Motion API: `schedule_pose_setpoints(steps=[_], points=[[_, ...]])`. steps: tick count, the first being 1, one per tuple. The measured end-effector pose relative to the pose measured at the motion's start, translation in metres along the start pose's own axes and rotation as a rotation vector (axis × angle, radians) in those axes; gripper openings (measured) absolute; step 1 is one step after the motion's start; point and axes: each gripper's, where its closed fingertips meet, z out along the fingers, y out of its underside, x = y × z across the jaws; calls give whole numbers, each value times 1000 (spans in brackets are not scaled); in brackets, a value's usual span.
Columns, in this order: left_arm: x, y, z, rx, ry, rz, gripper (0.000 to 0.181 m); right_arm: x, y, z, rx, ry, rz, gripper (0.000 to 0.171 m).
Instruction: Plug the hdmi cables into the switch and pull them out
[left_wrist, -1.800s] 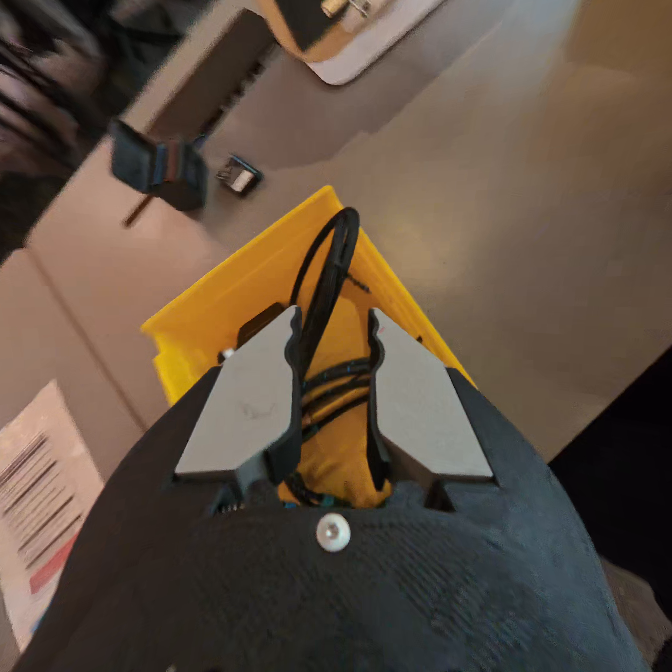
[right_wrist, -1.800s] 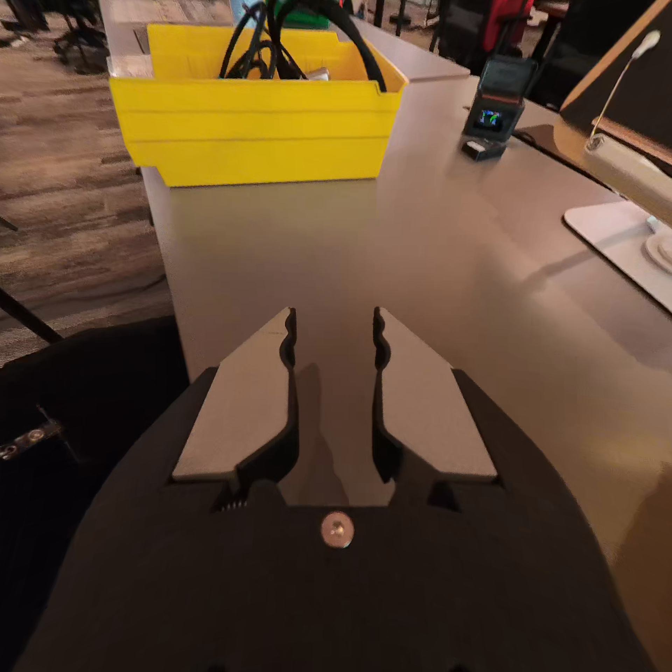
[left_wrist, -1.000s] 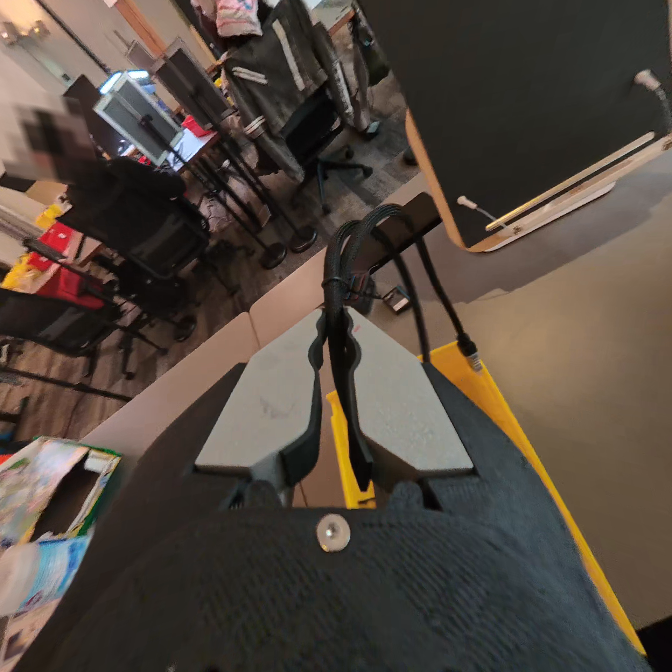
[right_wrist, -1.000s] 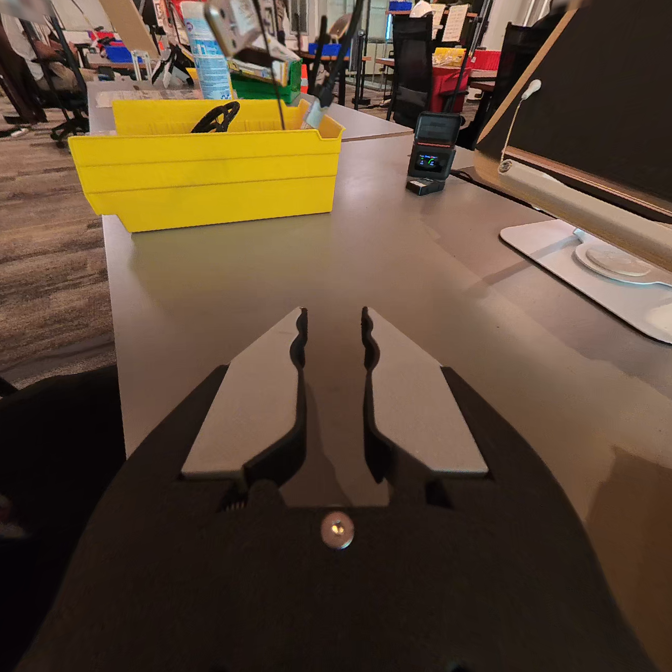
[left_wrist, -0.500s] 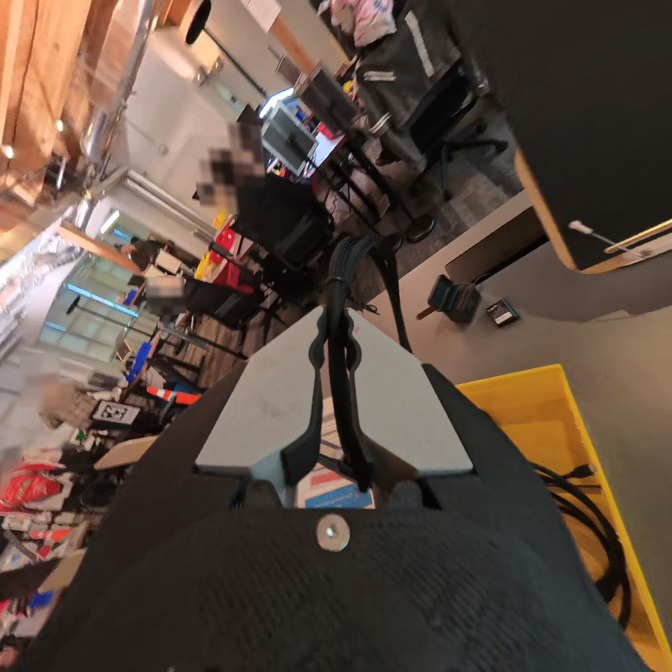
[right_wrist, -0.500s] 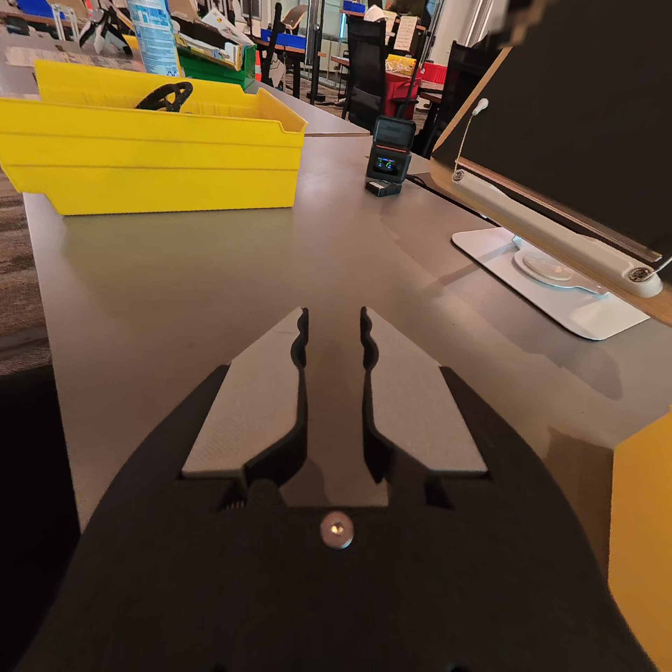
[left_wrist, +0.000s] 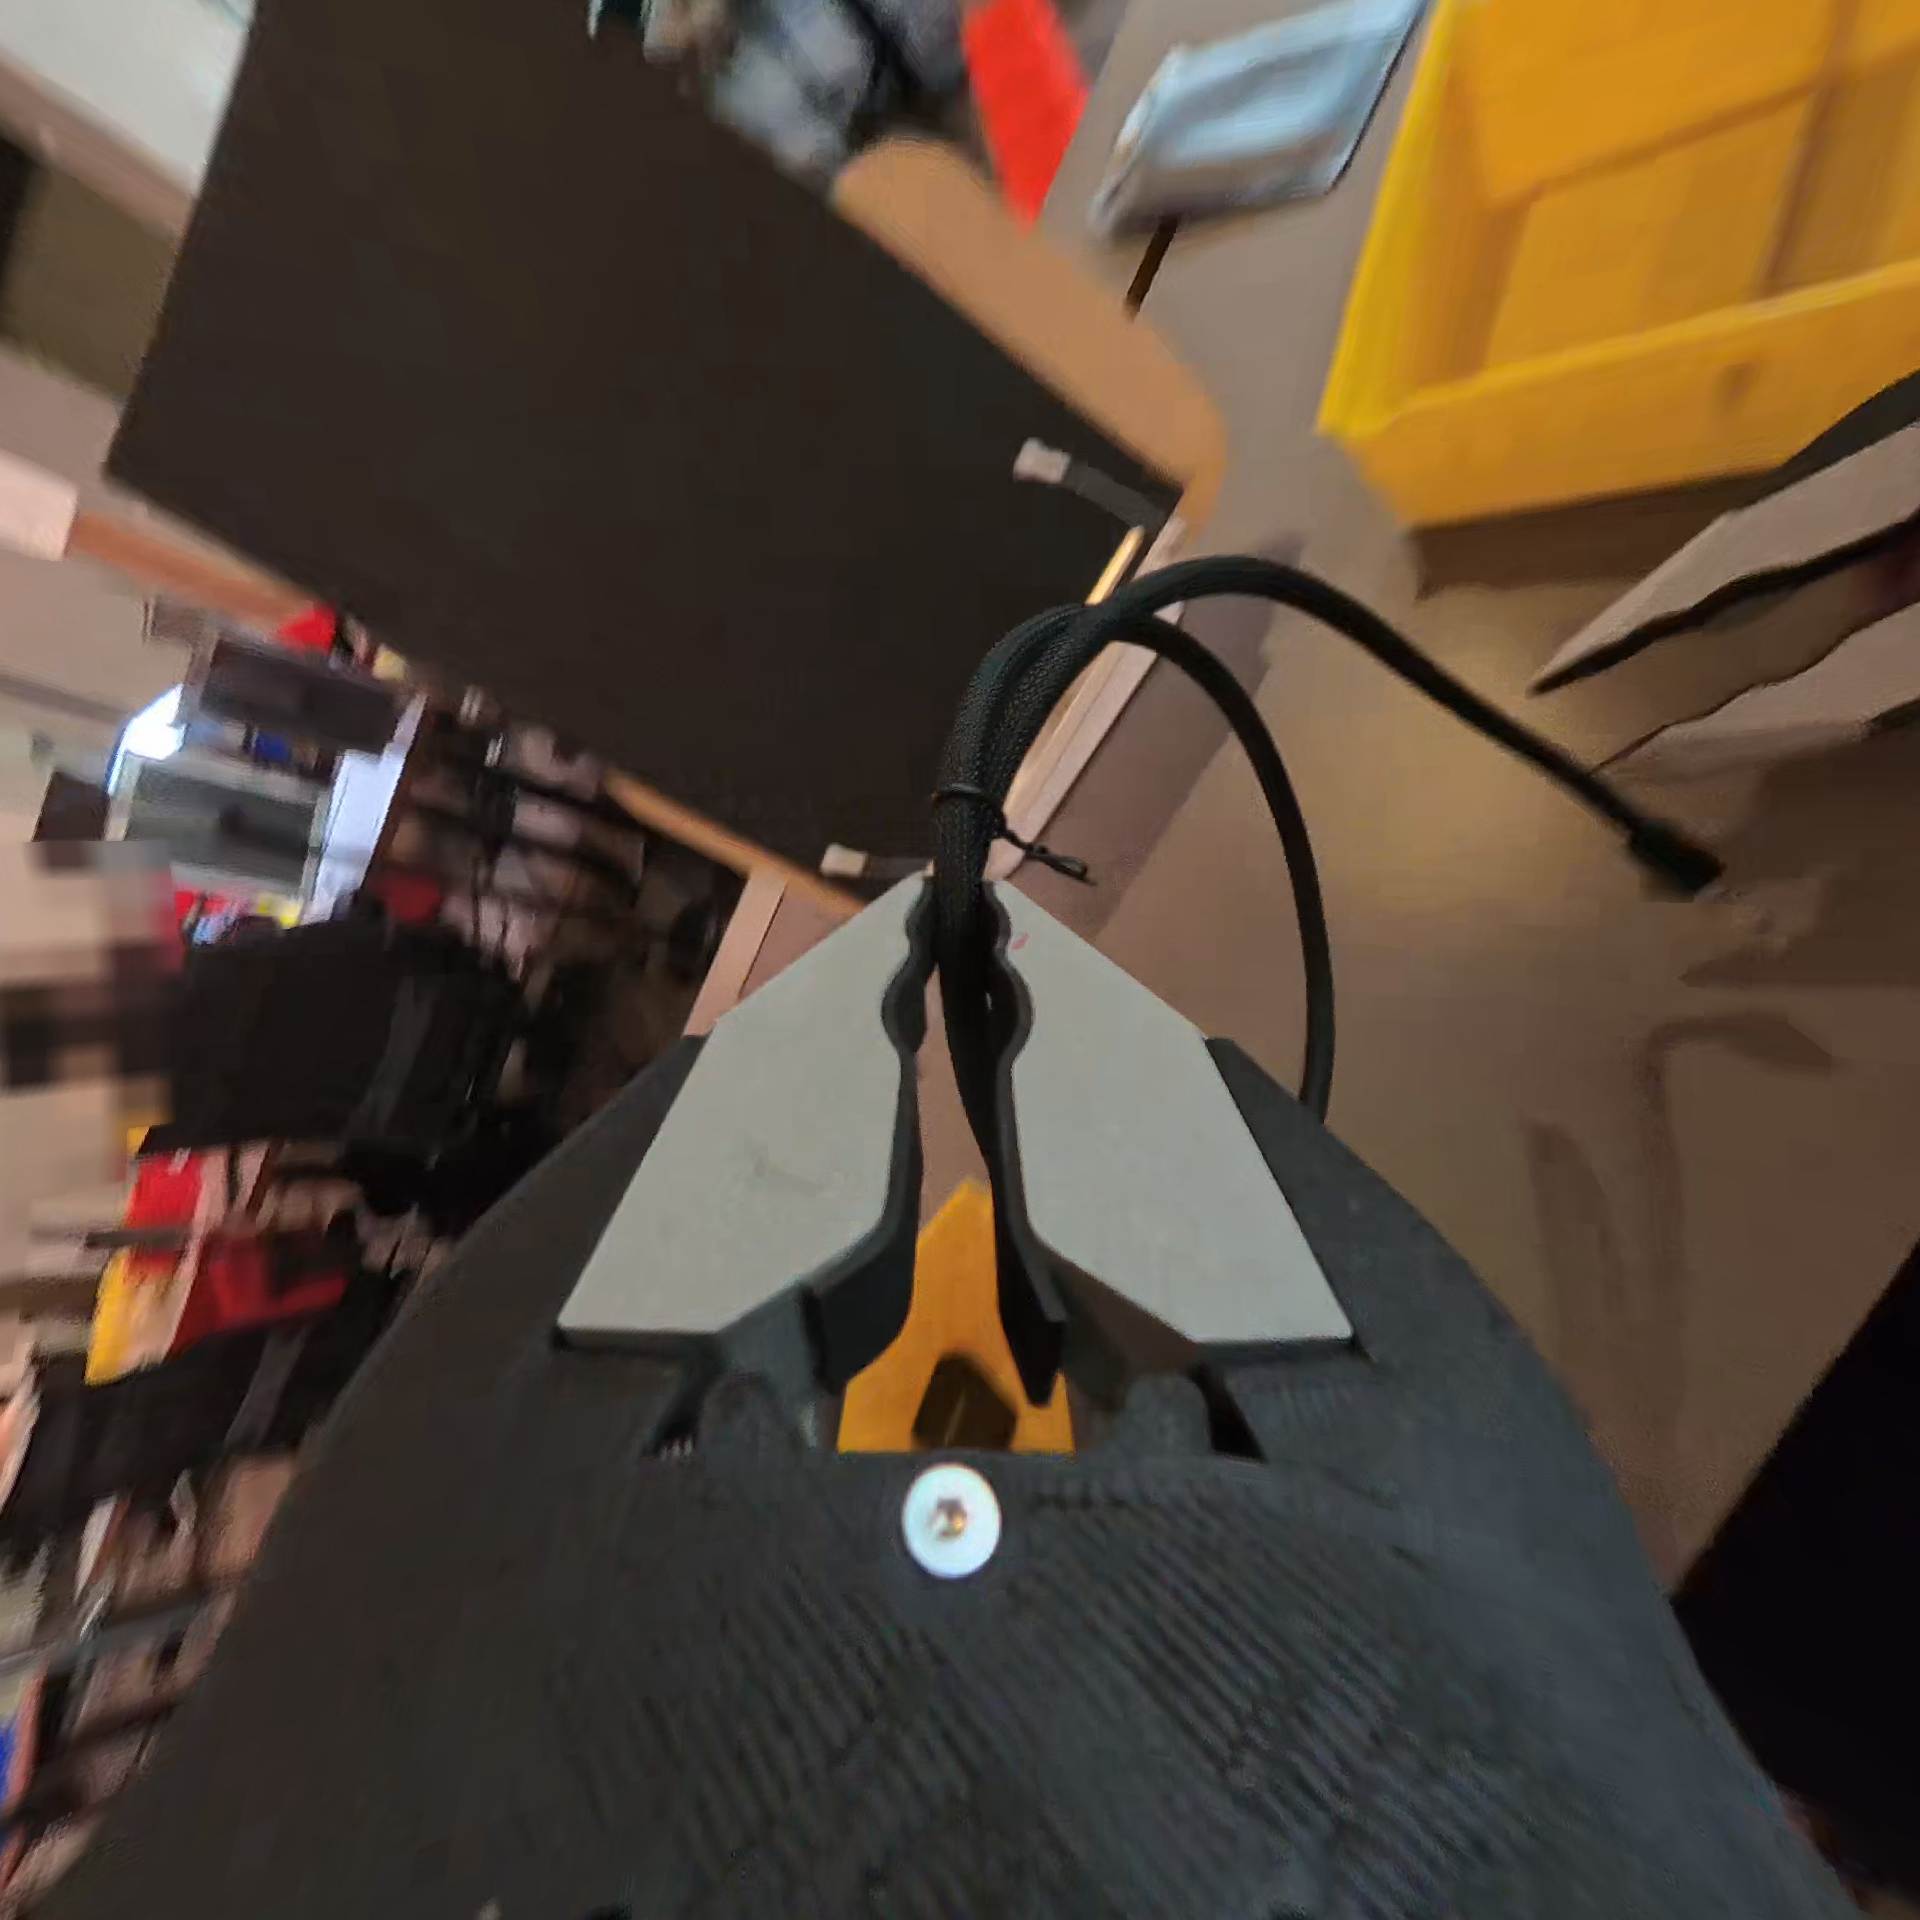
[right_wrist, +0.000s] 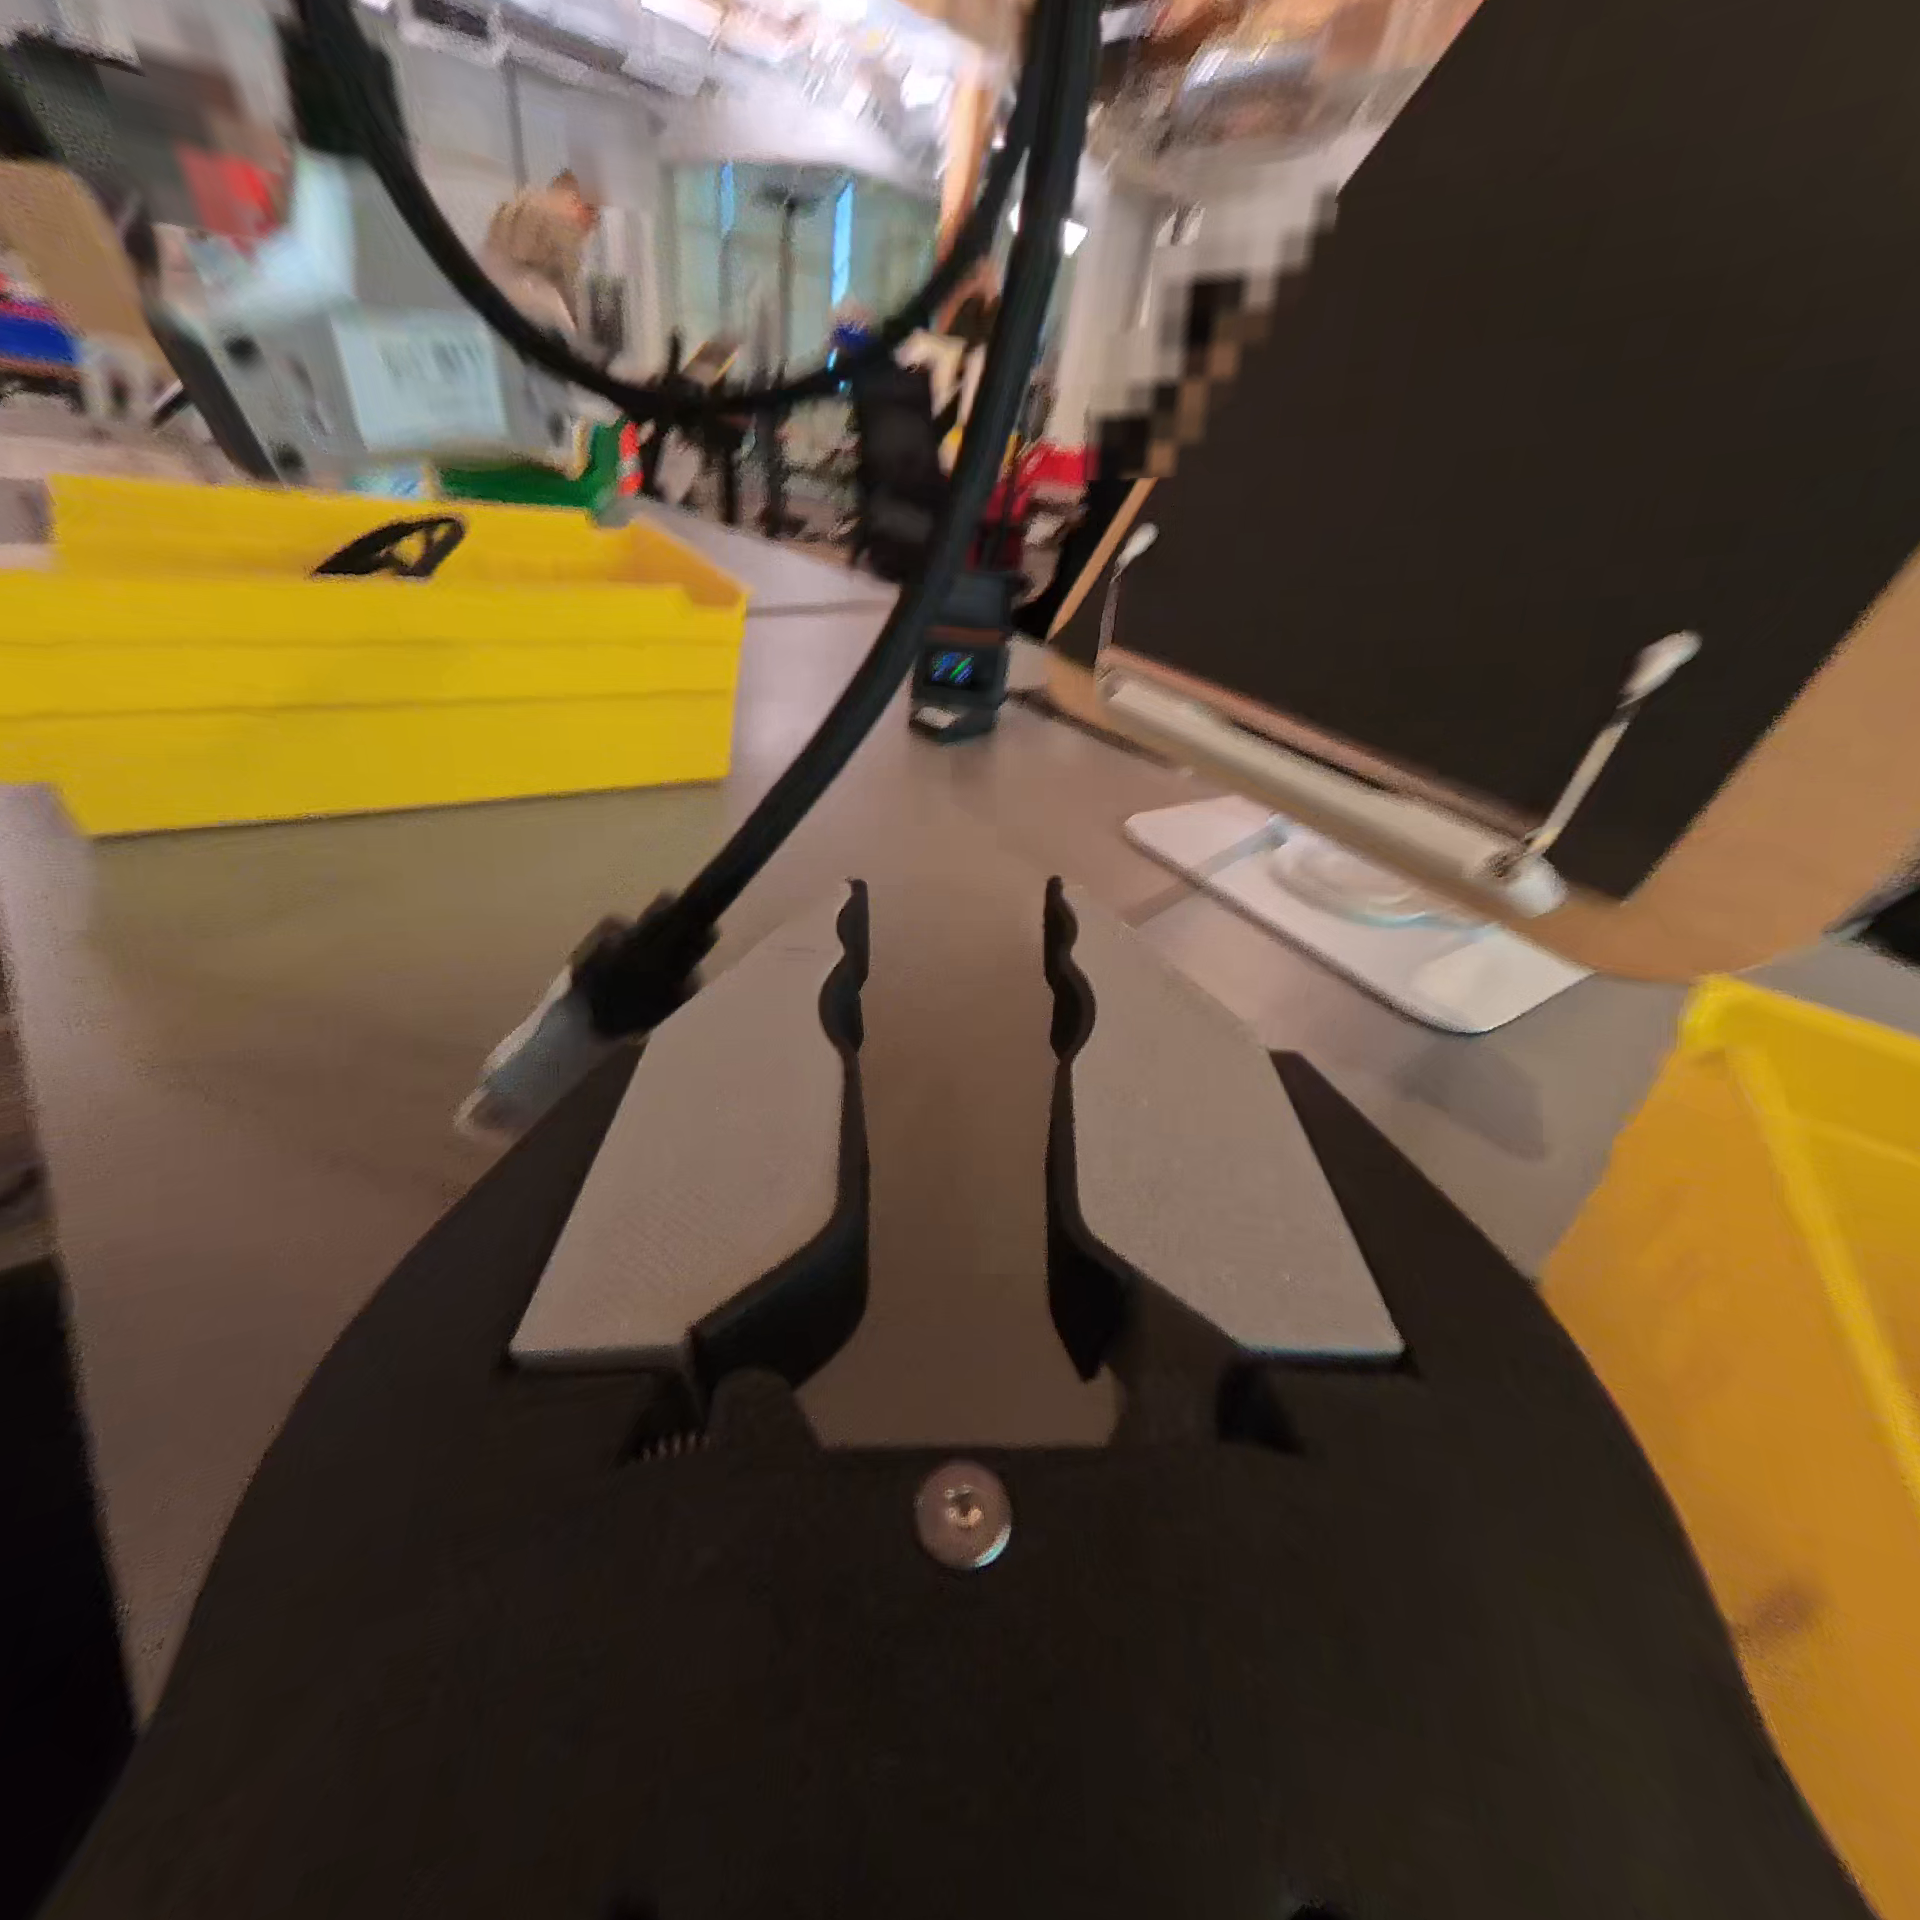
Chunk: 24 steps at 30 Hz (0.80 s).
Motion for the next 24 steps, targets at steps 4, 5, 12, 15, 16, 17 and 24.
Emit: schedule_pose_setpoints(steps=[4,5,12,15,16,17,24], points=[[33,-37,23,227,74,-102,5,14,-31,-27,185,114,-35,25],[44,-30,32,233,104,-137,5,18,-34,-32,207,134,-29,24],[96,125,127,-140,176,-347,15,29,-26,-34,180,150,30,32],[86,146,121,-173,170,-423,40,25,-19,-26,132,123,31,32],[77,146,113,-160,159,-445,44,24,-16,-23,116,116,30,32],[65,145,102,-143,137,-451,44,23,-14,-21,101,107,30,33],[-25,167,-12,-122,-51,-445,53,13,-1,-8,28,45,35,34]])
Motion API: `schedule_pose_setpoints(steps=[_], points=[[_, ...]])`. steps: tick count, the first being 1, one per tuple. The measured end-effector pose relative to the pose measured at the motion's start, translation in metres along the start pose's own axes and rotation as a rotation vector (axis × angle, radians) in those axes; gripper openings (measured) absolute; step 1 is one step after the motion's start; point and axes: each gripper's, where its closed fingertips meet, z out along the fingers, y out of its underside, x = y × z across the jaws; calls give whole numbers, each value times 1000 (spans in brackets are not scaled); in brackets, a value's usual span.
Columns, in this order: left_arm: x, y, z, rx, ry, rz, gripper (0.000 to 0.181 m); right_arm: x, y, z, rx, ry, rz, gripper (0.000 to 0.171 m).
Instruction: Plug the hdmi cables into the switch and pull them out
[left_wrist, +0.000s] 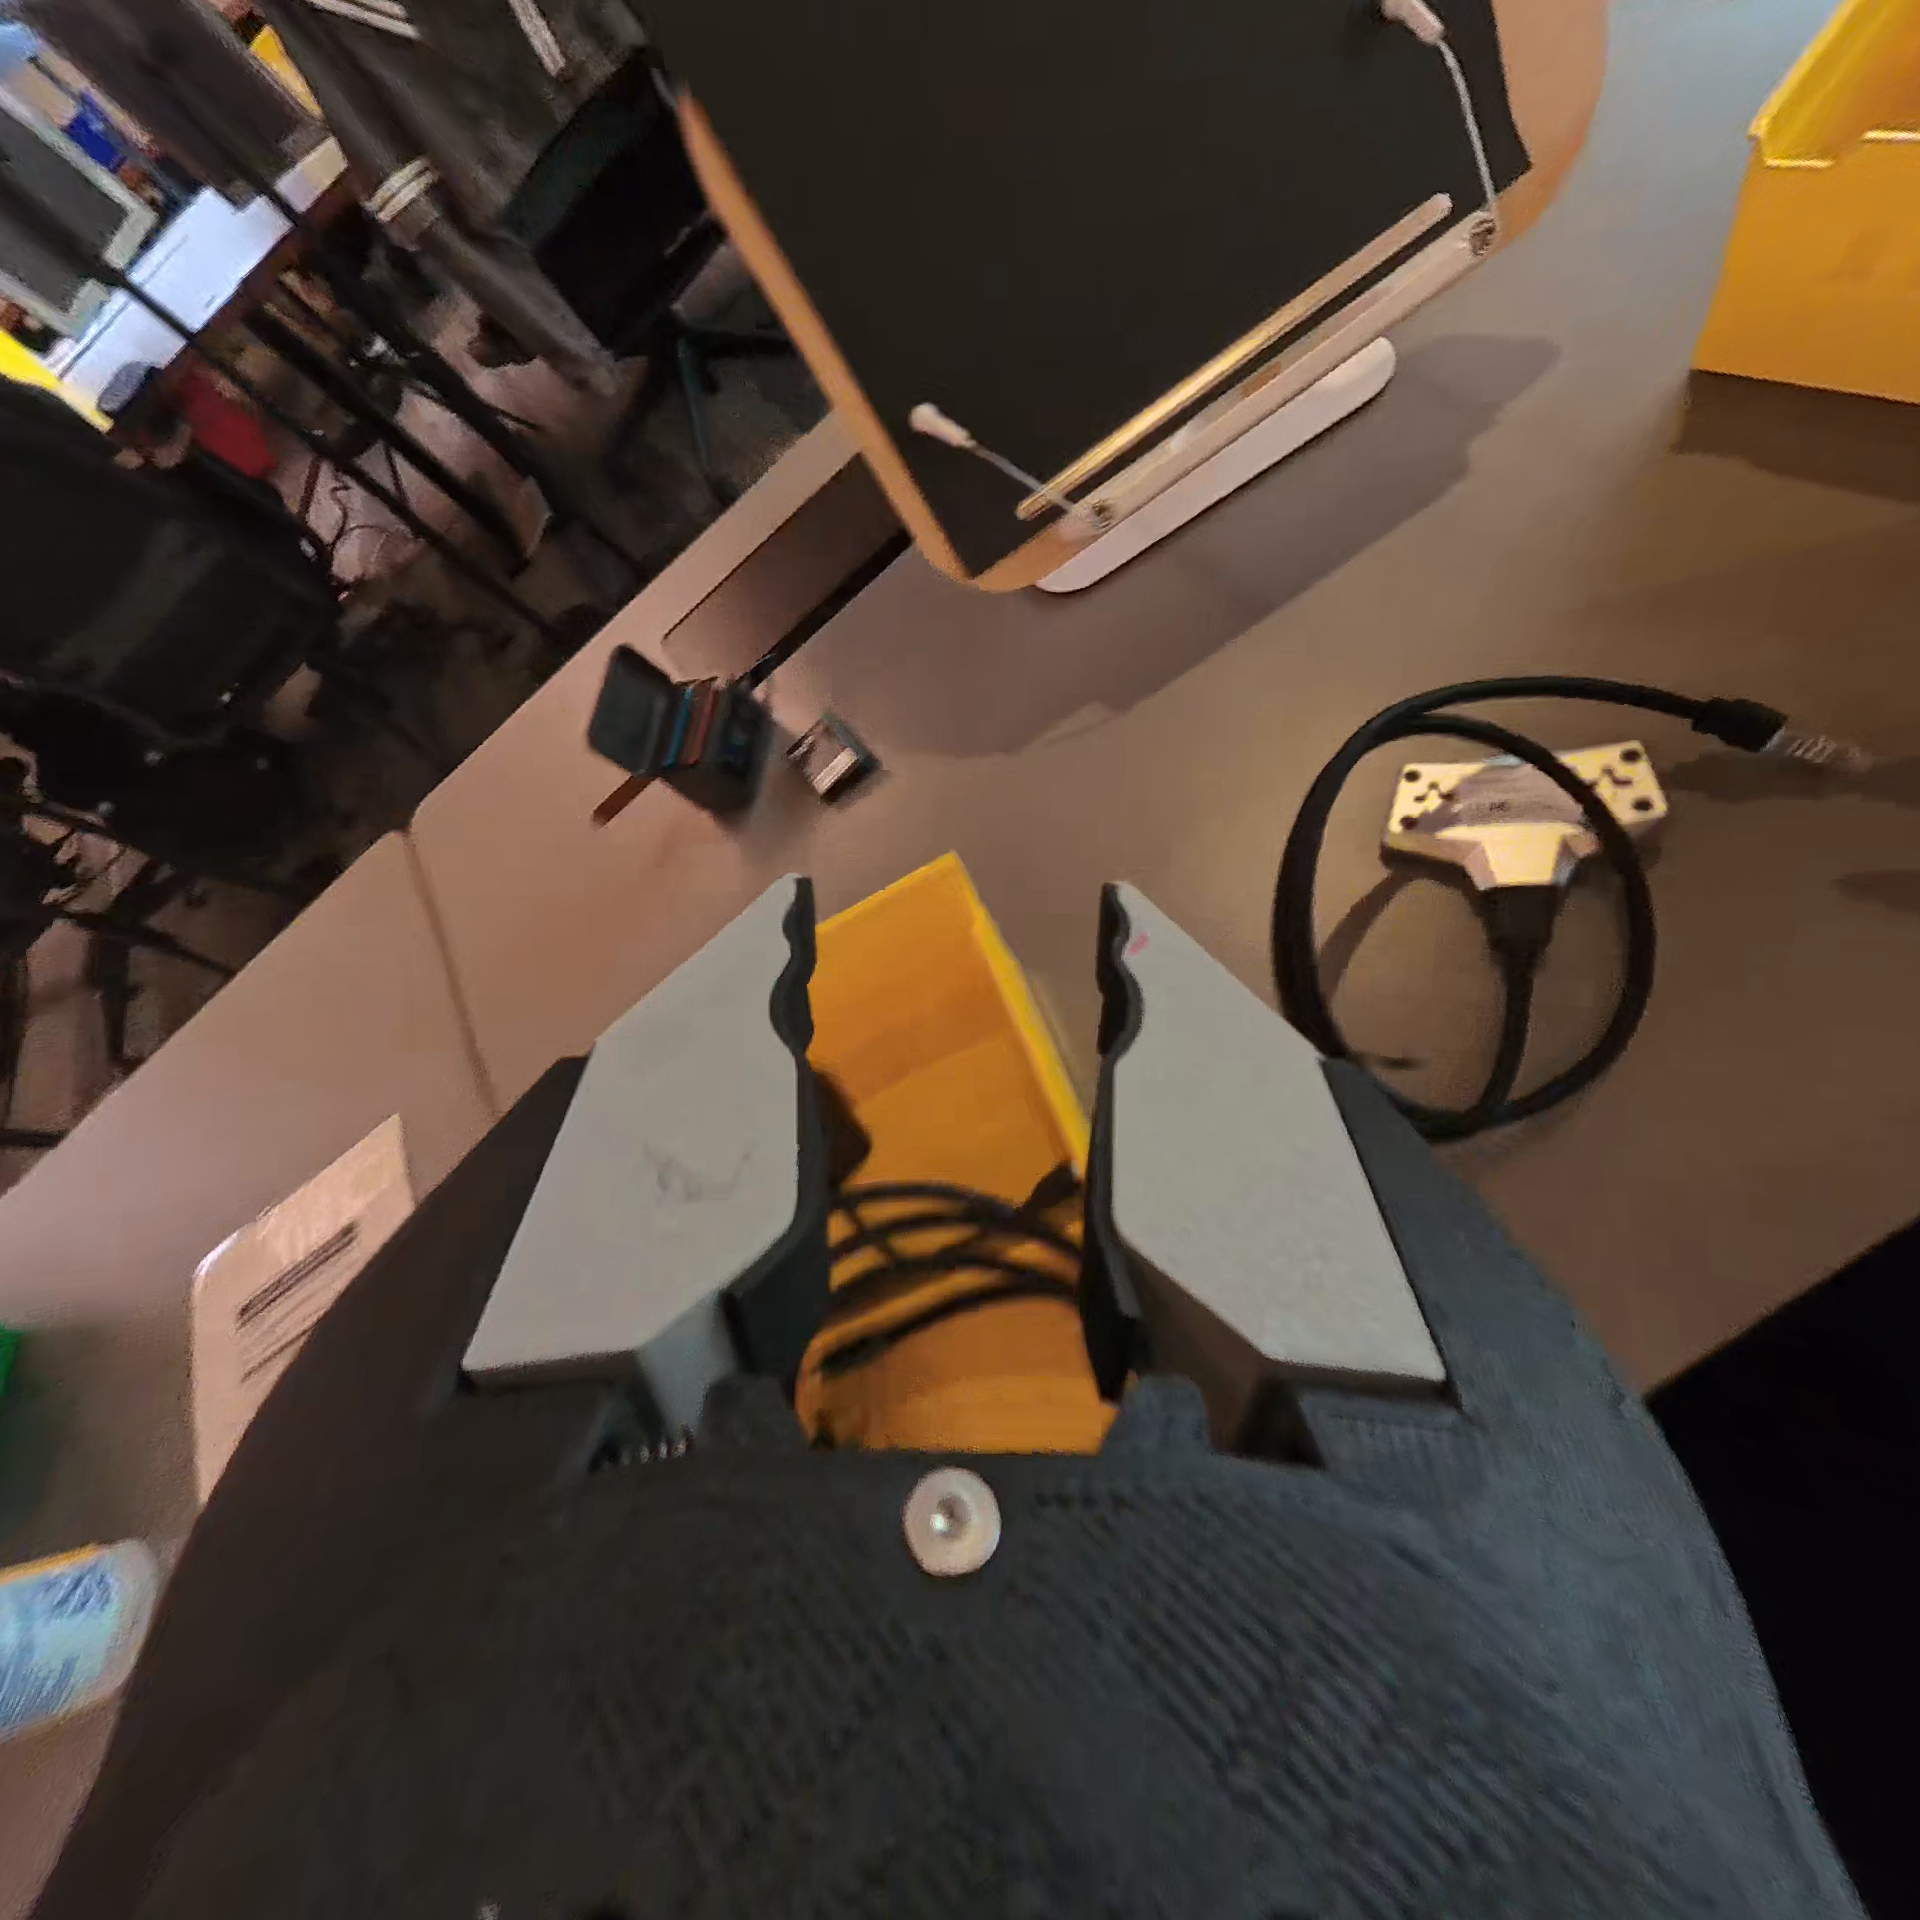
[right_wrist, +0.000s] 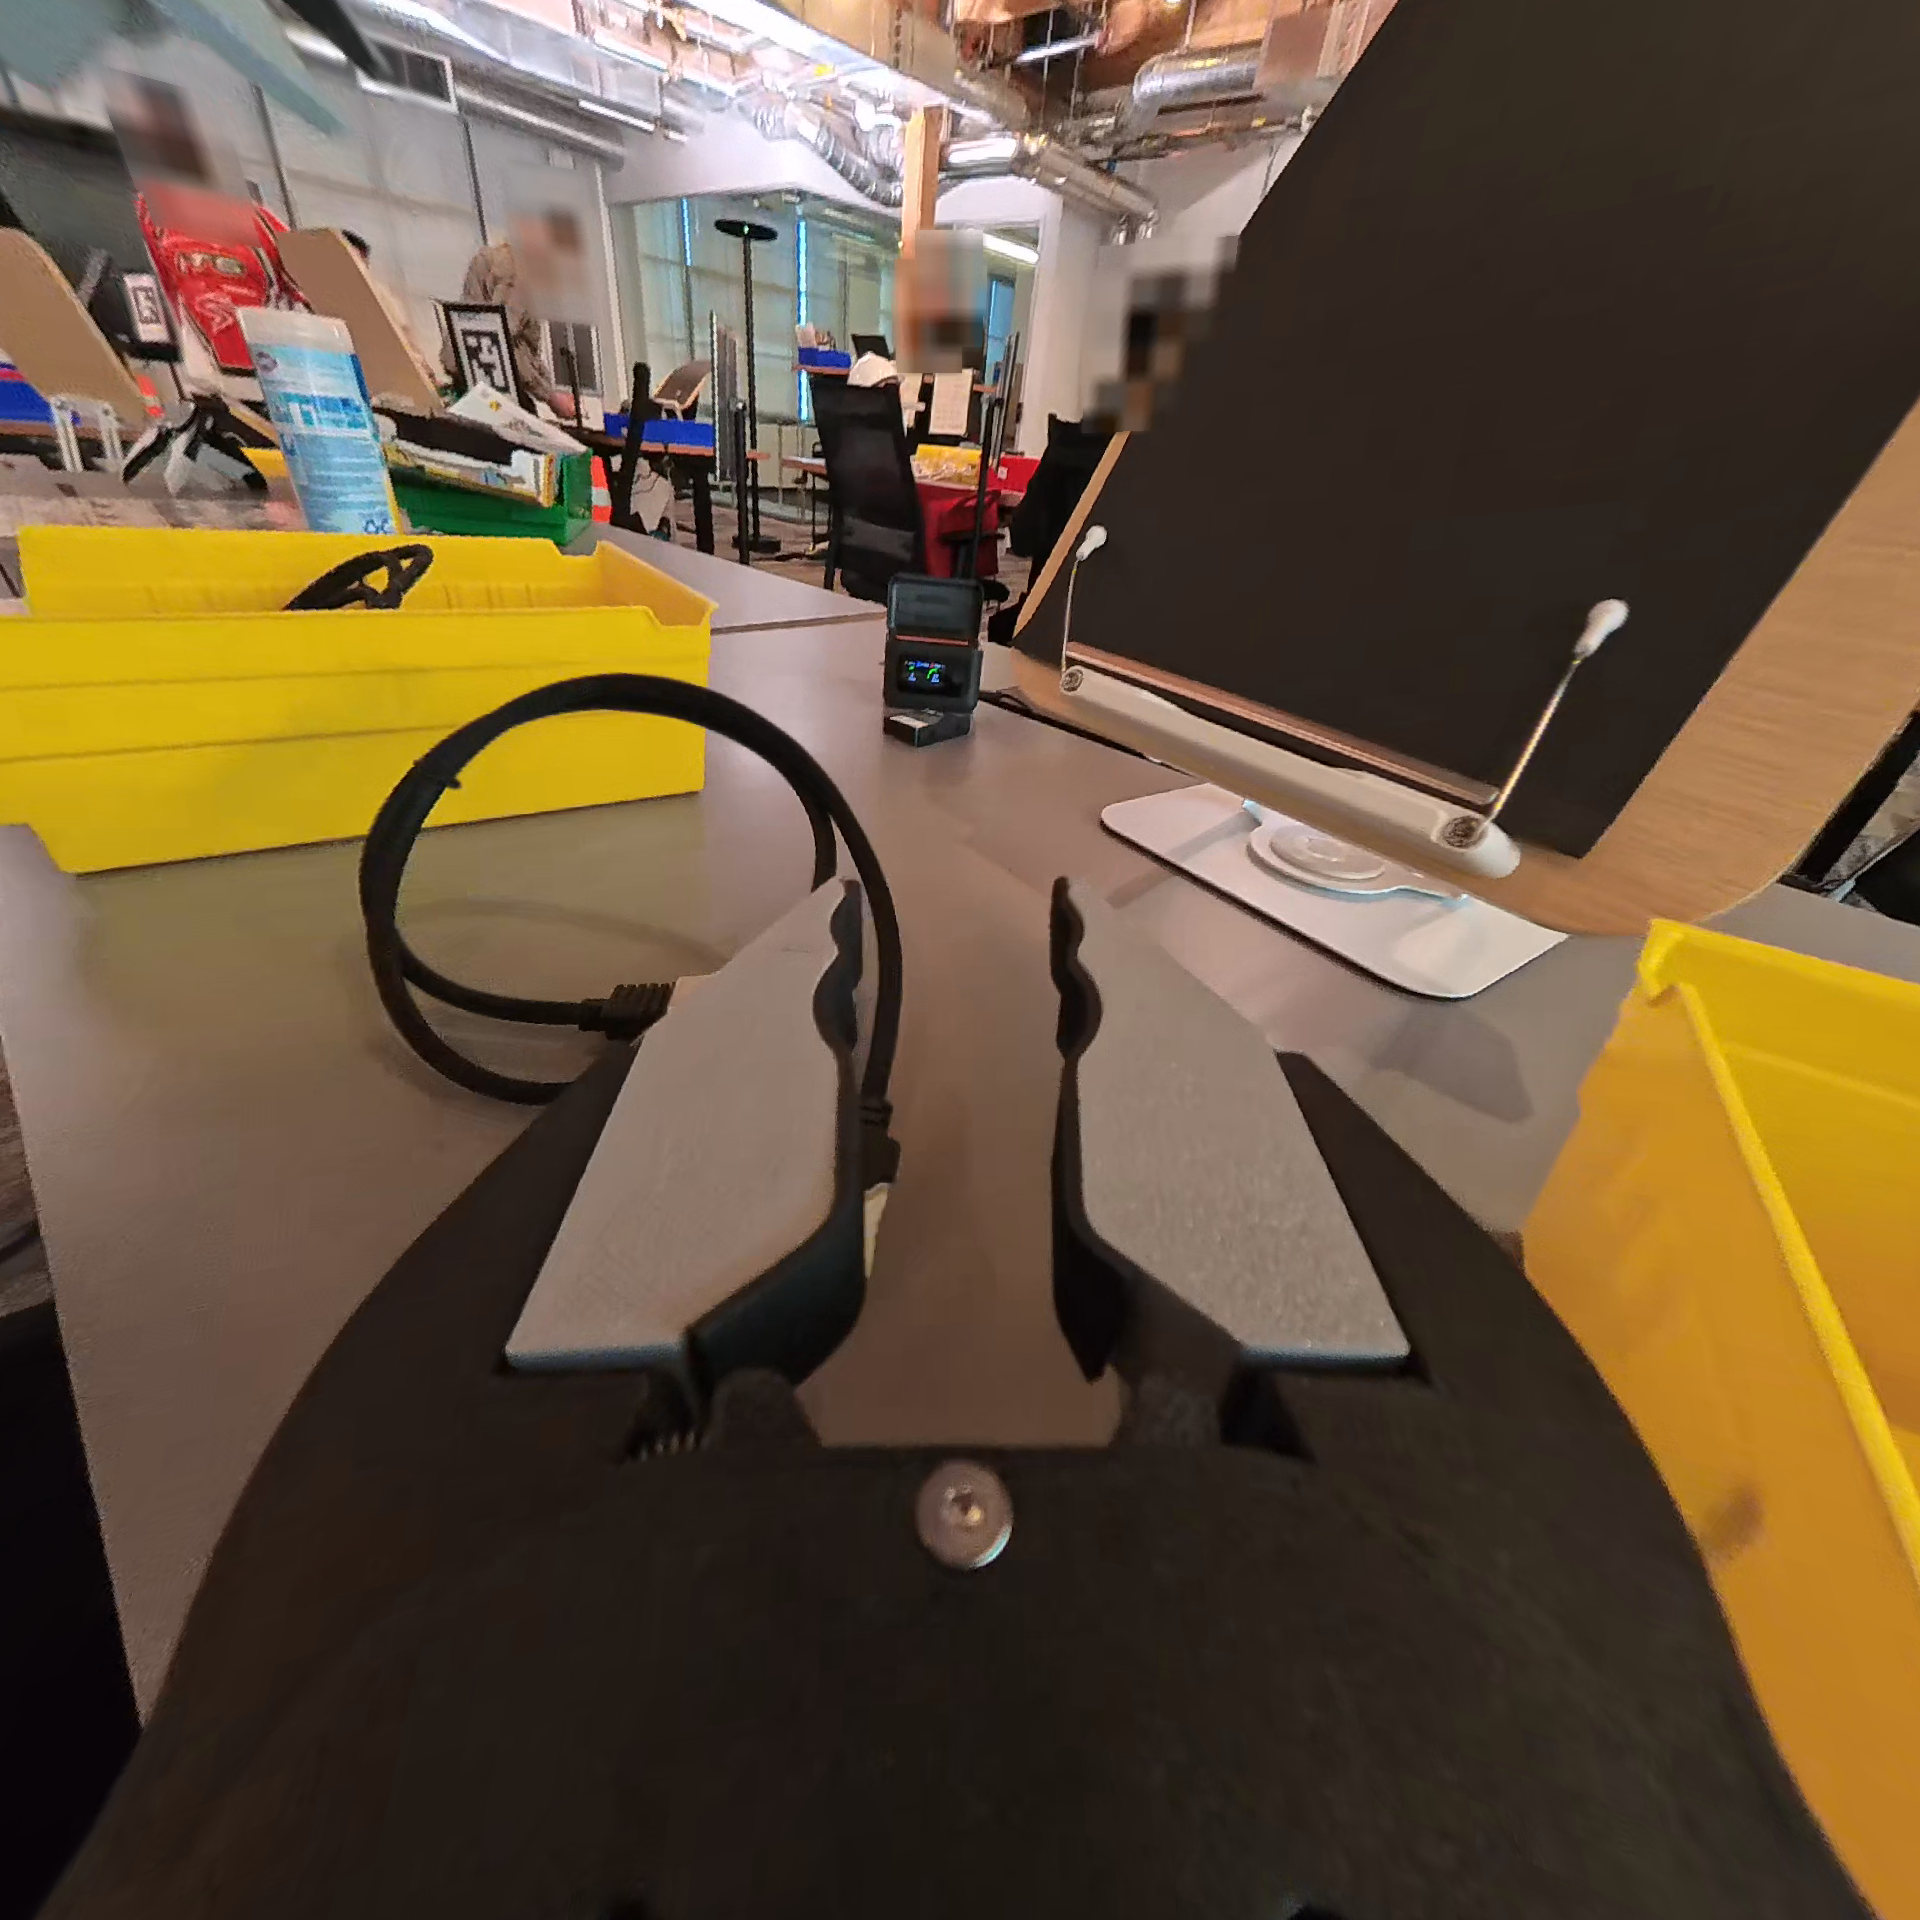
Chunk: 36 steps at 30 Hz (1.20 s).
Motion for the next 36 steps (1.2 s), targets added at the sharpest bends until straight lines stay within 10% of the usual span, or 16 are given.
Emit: schedule_pose_setpoints(steps=[7,15,26,36], points=[[-12,103,-81,-16,-49,-64,48,-10,11,6,-59,-24,-24,34],[-33,228,-85,-137,-145,-165,47,-27,30,18,-170,-46,-143,33],[-83,190,15,-131,-99,-82,34,-24,34,20,-195,-21,-147,33],[-74,175,72,-322,288,49,34,-20,28,17,-154,-38,-87,32]])
